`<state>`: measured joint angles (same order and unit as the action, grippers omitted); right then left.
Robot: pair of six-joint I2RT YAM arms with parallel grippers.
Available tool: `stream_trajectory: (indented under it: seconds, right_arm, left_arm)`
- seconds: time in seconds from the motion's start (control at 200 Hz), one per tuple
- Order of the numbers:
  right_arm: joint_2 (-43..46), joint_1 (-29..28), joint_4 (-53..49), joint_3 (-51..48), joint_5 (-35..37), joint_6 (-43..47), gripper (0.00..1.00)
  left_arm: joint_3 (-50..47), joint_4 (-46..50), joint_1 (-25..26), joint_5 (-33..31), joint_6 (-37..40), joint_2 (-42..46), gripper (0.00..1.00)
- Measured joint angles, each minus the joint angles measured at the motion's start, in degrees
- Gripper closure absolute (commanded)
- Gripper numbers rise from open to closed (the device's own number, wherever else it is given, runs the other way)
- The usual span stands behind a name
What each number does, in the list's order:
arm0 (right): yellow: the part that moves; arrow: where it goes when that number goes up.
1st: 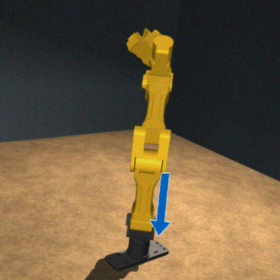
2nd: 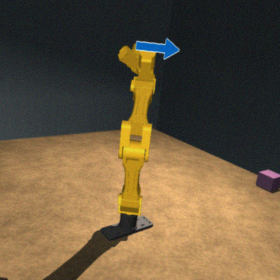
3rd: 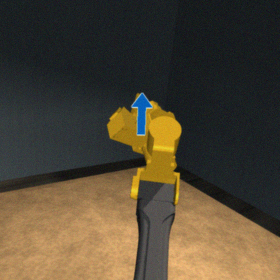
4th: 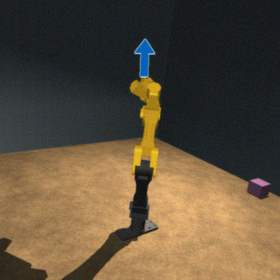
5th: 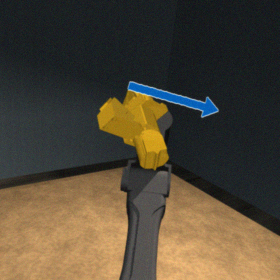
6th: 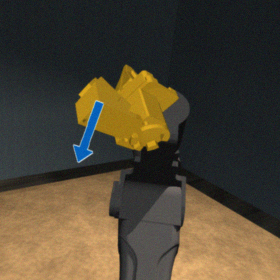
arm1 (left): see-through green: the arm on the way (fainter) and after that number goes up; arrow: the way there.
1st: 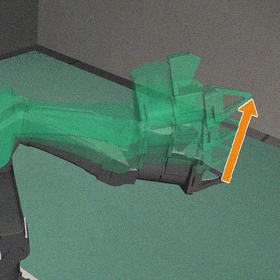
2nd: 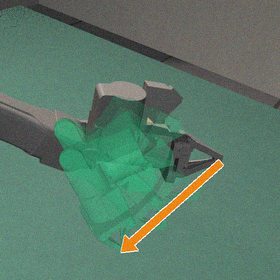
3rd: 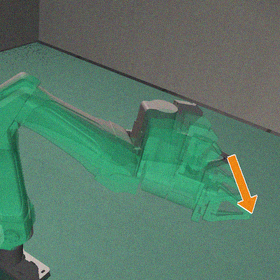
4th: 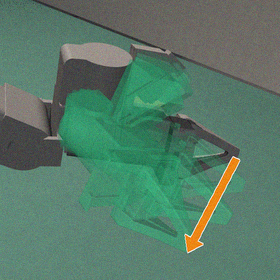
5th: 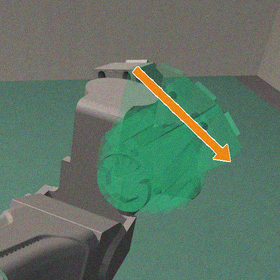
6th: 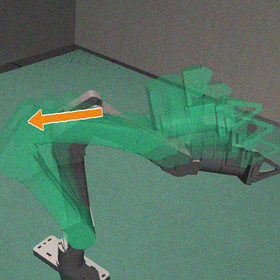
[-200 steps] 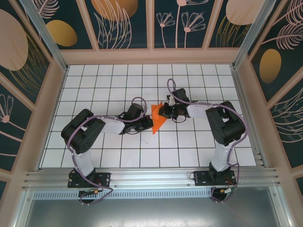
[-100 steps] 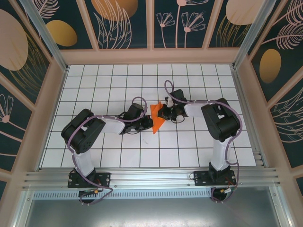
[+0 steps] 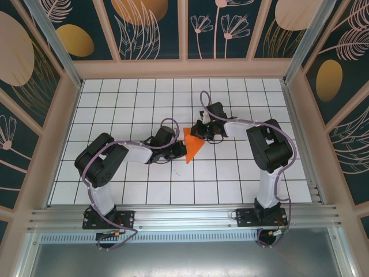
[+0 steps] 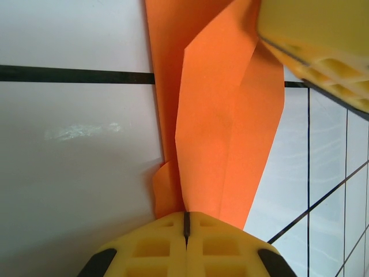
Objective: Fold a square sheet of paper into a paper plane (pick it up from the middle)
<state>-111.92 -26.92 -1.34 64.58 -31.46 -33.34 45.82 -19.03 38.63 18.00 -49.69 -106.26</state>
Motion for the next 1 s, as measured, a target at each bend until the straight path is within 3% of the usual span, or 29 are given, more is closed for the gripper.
stream_trajectory:
  seconds: [0.686,1.001]
  right_arm:
    - [-6.45,3.15,-1.03,5.57,0.04,1.14,0.95]
    - [-8.81,4.22,-0.68,7.43,-4.04,1.14,0.95]
  left_arm:
    - [-0.07,-0.09,0.0,0.09,0.44,-0.02,1.0]
    - [-0.07,-0.13,0.0,0.11,0.66,-0.04,1.0]
